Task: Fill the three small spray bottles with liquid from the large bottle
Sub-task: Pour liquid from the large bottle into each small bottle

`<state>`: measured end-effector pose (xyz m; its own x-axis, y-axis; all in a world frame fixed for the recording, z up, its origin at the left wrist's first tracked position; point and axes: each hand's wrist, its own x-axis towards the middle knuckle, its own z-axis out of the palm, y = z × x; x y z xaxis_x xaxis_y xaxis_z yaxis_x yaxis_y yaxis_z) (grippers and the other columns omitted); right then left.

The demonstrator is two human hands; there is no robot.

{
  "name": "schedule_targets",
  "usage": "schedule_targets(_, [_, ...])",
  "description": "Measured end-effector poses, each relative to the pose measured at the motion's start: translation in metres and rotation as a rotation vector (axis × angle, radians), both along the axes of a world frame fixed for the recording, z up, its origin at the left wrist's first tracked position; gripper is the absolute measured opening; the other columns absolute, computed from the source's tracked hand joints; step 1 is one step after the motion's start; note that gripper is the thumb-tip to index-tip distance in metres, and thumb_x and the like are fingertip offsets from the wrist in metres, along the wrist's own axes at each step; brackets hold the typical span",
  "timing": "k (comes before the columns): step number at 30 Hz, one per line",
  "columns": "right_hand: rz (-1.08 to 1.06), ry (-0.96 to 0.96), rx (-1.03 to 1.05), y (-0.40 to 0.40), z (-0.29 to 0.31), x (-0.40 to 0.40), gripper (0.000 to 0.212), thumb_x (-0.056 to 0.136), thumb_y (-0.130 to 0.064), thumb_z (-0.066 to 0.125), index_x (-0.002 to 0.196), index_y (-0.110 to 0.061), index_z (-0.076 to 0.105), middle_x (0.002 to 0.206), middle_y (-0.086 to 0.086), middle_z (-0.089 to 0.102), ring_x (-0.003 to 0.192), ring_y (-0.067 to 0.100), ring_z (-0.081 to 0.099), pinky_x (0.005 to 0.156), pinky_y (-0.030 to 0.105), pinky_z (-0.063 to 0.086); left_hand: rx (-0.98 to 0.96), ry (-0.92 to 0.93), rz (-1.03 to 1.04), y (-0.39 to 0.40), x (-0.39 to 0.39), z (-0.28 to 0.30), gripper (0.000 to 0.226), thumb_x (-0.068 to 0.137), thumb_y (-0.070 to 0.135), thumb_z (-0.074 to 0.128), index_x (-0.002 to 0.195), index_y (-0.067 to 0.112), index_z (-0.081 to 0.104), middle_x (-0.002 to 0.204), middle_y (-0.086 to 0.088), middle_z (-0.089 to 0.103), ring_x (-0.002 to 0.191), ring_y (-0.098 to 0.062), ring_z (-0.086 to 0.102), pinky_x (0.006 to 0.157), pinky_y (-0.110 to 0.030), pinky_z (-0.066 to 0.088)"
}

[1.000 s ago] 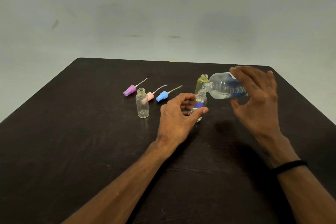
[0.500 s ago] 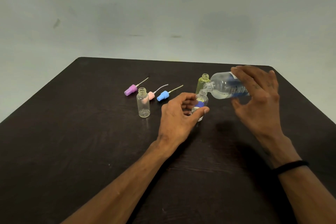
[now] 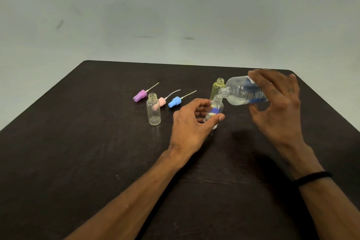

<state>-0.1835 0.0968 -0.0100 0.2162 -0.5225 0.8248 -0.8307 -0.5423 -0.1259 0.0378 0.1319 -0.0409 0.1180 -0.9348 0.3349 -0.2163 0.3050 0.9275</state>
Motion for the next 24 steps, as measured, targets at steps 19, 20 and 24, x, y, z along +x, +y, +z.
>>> schedule_targets(19, [0.001, -0.001, -0.001, 0.001, 0.0006, 0.0013, 0.08, 0.072, 0.008, 0.085, 0.146, -0.012, 0.062, 0.145, 0.012, 0.062, 0.138, 0.036, 0.055, 0.122, 0.07, 0.025, -0.003, -0.006, 0.009, 0.0002, -0.0003, 0.0004, 0.042, 0.079, 0.029, 0.093, 0.115, 0.017, 0.076, 0.101, 0.008, 0.078, 0.093, -0.005, 0.074, 0.086, -0.031, 0.064])
schedule_targets(20, [0.003, -0.002, -0.003, 0.0011, 0.0007, 0.0013, 0.08, 0.072, 0.008, 0.085, 0.146, -0.011, 0.062, 0.145, 0.012, 0.062, 0.138, 0.037, 0.056, 0.122, 0.07, 0.025, -0.004, -0.006, 0.009, 0.0003, -0.0004, 0.0005, 0.041, 0.079, 0.029, 0.093, 0.115, 0.017, 0.076, 0.101, 0.008, 0.078, 0.093, -0.005, 0.074, 0.086, -0.031, 0.064])
schedule_targets(24, [0.006, 0.003, -0.008, 0.0007, 0.001, 0.001, 0.079, 0.072, 0.008, 0.085, 0.145, -0.01, 0.062, 0.145, 0.013, 0.062, 0.138, 0.038, 0.056, 0.121, 0.071, 0.026, -0.003, 0.001, 0.005, -0.0004, -0.0004, -0.0003, 0.041, 0.079, 0.028, 0.093, 0.114, 0.017, 0.076, 0.101, 0.008, 0.078, 0.093, -0.006, 0.075, 0.085, -0.033, 0.065])
